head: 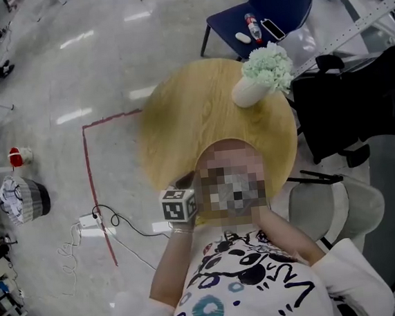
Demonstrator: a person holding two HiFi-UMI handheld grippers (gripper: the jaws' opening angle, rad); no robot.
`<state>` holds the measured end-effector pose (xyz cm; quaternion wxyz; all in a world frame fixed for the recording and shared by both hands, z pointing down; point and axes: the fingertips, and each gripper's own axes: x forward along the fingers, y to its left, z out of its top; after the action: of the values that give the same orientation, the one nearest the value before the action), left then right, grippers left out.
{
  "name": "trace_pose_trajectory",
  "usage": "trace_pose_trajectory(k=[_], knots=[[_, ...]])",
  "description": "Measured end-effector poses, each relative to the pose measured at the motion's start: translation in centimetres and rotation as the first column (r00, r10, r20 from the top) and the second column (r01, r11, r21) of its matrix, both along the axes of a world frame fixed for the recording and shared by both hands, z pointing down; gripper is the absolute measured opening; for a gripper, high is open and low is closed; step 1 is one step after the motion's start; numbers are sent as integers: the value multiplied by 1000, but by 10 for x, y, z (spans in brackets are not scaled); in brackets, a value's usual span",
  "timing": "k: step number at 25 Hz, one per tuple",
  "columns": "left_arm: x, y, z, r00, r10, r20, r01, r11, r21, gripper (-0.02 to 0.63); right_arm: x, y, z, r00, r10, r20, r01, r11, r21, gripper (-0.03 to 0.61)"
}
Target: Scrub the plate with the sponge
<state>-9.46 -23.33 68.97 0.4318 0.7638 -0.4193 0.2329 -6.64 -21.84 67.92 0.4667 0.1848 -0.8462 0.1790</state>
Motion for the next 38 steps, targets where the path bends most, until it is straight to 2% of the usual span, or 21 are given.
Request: trace_pose_trajectory(k=[4, 8, 13, 19, 24, 31, 38], knots=[[-1, 0, 0, 1000, -9, -18, 9, 1000, -2, 31, -1, 0, -2, 1000, 10, 12, -10, 1000, 2, 91], [-3, 0, -1, 998, -32, -49, 32, 999, 2, 31, 18, -9, -15, 997, 74, 13, -74, 997, 11, 91], [-2, -1, -1, 999, -33, -30, 33, 999, 14, 31, 38, -19, 1, 996, 81, -34, -81, 997, 2, 91], [-3, -9, -2, 998, -60, -18, 61, 998, 32, 26, 36, -46, 1, 996, 67, -52, -64, 995, 73, 91], [-2, -10, 0, 998, -69, -13, 69, 997, 37, 26, 61, -57, 1, 990, 123, -75, -117, 990, 80, 91], [-3, -11, -2, 997, -82, -5, 82, 996, 44, 26, 105, -38, 0, 977, 166, -133, -160, 986, 55, 91], [-3, -12, -2, 996, -90, 4, 90, 995, 48, 26, 114, 9, 0, 982, 107, -158, -109, 994, -4, 91]])
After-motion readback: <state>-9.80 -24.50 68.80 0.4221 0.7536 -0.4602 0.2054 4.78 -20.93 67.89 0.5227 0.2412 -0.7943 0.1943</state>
